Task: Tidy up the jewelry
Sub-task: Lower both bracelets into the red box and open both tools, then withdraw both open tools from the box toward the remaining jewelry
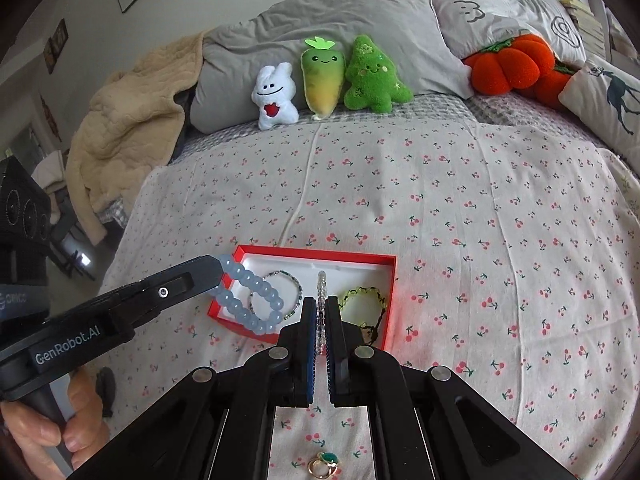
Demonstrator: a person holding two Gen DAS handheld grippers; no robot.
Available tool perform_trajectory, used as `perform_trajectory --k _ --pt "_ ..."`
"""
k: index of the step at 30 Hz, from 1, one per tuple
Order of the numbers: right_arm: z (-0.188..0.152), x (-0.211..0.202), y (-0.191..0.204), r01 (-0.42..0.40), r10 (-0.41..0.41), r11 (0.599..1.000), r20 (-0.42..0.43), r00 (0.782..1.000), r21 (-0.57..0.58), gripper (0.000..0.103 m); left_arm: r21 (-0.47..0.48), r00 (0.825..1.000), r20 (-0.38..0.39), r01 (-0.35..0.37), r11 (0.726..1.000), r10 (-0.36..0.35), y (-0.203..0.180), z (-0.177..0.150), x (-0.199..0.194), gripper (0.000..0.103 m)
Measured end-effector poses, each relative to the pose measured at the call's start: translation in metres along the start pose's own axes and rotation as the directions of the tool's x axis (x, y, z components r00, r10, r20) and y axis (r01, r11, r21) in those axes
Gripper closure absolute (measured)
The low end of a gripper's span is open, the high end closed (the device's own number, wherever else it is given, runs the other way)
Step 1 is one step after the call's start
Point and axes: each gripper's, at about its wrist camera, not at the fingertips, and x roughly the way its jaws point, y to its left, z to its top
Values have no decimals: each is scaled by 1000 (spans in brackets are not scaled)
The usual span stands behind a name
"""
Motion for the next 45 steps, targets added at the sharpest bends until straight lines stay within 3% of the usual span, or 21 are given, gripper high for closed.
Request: perform_trajectory --k 3,11,17,21,25,28,41,45 --pt "4 7 -6 -1 1 1000 -3 1000 9 99 -42 1000 -7 13 999 -14 13 2 18 90" --pt "7 18 -14 1 -1 1000 -21 1000 19 99 -116 996 -58 -79 990 72 47 -5 43 90" --pt "8 26 -5 6 -6 1000 -29 1000 -1 99 -51 974 -83 -216 975 211 53 -11 42 89" --pt "8 32 2 3 -4 1000 -41 999 -16 99 -26 967 -64 -250 968 248 55 -13 27 70" --pt "8 37 12 -27 26 999 -54 998 -20 99 -9 958 -53 -283 959 282 58 -14 13 57" --pt "6 44 19 -41 40 999 -70 997 -26 99 -1 948 -62 -312 950 311 63 -17 8 53" --pt "2 61 -2 145 -149 987 -65 987 -64 99 -23 910 -186 -382 924 372 82 -39 10 42" --pt "6 64 -2 131 -135 990 -58 989 -60 99 -28 909 -194 -380 925 368 81 -43 8 42"
